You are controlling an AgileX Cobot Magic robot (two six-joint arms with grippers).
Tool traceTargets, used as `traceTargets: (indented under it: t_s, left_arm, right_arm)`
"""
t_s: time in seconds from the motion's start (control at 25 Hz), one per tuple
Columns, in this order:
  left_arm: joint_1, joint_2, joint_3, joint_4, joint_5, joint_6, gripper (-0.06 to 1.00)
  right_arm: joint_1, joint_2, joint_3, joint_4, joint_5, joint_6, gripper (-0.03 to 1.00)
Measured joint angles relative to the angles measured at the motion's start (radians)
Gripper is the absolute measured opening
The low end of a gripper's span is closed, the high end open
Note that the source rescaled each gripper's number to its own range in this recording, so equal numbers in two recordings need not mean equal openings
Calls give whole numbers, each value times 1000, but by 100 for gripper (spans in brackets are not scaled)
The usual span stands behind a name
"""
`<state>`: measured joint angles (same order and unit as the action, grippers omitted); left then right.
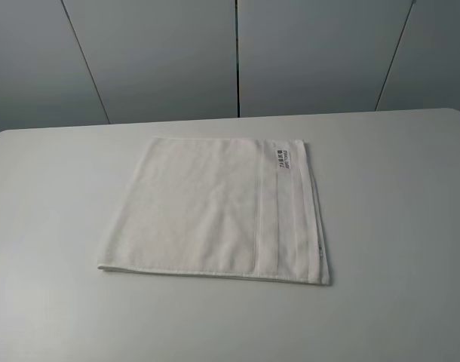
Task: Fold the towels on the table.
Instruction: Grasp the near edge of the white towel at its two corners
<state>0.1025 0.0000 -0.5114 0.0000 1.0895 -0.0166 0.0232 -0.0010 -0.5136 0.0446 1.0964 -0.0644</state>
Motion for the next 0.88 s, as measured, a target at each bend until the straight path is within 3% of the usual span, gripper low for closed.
traceTargets:
  t_s: [0.88]
  left_arm:
    - [0,0,0,0,0,4,98]
  right_arm:
    - [0,0,0,0,0,0,100]
